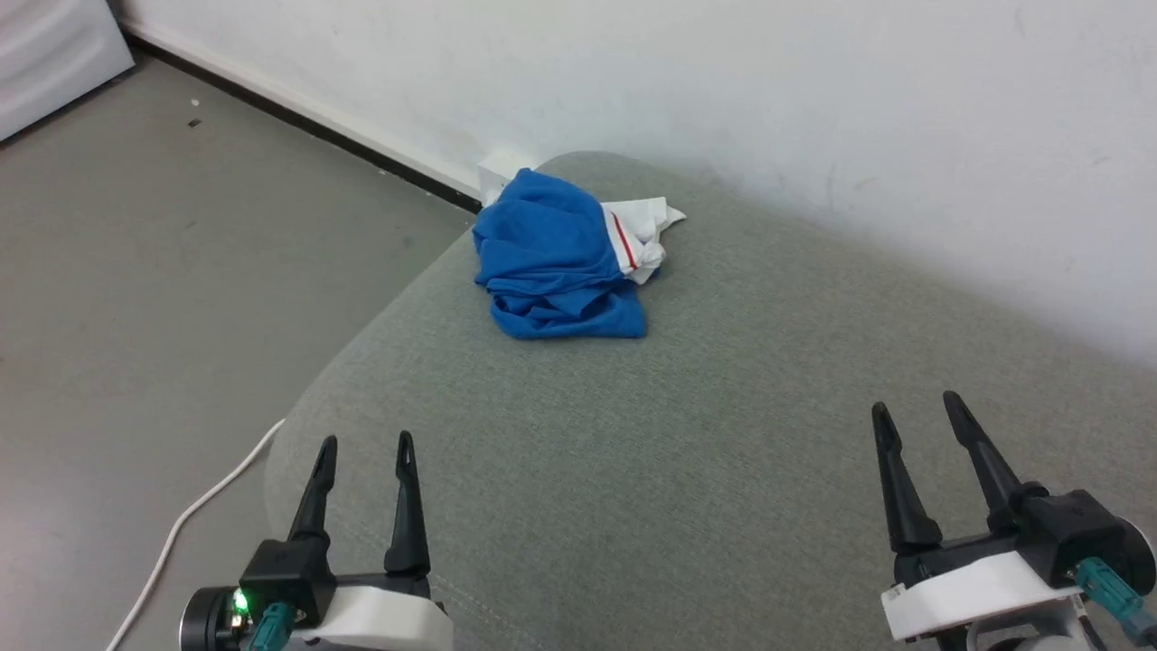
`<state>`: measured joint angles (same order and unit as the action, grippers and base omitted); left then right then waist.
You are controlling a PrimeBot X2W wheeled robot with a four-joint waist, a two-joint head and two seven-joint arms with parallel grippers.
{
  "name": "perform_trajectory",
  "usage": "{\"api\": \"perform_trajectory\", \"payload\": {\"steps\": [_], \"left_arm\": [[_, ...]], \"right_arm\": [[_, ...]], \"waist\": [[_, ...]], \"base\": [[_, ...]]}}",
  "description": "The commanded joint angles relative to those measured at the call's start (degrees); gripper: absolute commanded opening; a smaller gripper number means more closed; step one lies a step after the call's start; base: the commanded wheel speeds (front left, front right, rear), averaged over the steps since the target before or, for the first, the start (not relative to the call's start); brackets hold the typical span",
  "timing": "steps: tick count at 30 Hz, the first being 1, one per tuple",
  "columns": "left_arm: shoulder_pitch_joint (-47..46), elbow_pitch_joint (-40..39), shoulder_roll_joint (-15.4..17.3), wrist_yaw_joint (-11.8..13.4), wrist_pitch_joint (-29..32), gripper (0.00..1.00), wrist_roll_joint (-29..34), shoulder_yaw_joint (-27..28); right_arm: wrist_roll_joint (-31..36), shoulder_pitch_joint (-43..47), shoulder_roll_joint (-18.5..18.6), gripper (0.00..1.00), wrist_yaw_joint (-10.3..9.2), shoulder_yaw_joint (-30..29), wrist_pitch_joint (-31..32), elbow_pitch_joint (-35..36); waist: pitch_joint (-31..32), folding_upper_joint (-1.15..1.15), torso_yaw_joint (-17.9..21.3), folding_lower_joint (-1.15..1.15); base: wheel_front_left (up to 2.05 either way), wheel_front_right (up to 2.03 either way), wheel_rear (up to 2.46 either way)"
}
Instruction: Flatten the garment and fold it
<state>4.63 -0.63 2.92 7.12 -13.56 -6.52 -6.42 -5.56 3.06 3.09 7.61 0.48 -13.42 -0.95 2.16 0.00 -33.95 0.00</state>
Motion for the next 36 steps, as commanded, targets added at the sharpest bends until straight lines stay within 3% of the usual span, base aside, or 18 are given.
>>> {"api": "perform_trajectory", "payload": {"steps": [1, 9, 17, 26, 36], "left_arm": [[0.83, -0.24, -0.04, 0.37, -0.51, 1.0, -0.37, -0.32], [0.96, -0.31, -0.04, 0.16, -1.44, 1.0, -1.29, -1.05], [0.44, -0.44, -0.04, -0.4, -1.44, 1.0, -1.77, -0.89], [-7.28, 6.33, 2.07, -5.49, -1.15, 1.0, -1.89, 0.05], [-26.8, 17.84, 8.64, -11.36, 12.37, 1.0, -5.26, 1.16]], "right_arm": [[-0.47, 0.67, -0.2, 1.0, -0.11, 0.07, -0.65, -0.23], [-0.55, 0.66, -0.22, 1.0, -0.12, -0.04, -1.58, -0.28], [0.0, 0.62, -0.22, 1.0, -0.12, -0.51, -1.58, -0.29], [2.65, -1.29, -0.22, 1.0, -0.12, -1.54, -1.58, 0.32], [5.78, -5.0, -0.08, 1.0, -0.12, -0.84, -1.58, 4.9]], "waist": [[0.01, 0.0, -0.64, 0.0], [-0.5, 0.0, -2.29, 0.0], [-1.75, 0.0, -0.77, 0.0], [-7.13, 0.0, 4.69, 0.0], [-17.04, 0.0, 12.94, 0.0]], "base": [[0.0, 0.0, 0.0], [0.0, 0.0, 0.0], [0.0, 0.0, 0.0], [0.0, 0.0, 0.0], [0.0, 0.0, 0.0]]}}
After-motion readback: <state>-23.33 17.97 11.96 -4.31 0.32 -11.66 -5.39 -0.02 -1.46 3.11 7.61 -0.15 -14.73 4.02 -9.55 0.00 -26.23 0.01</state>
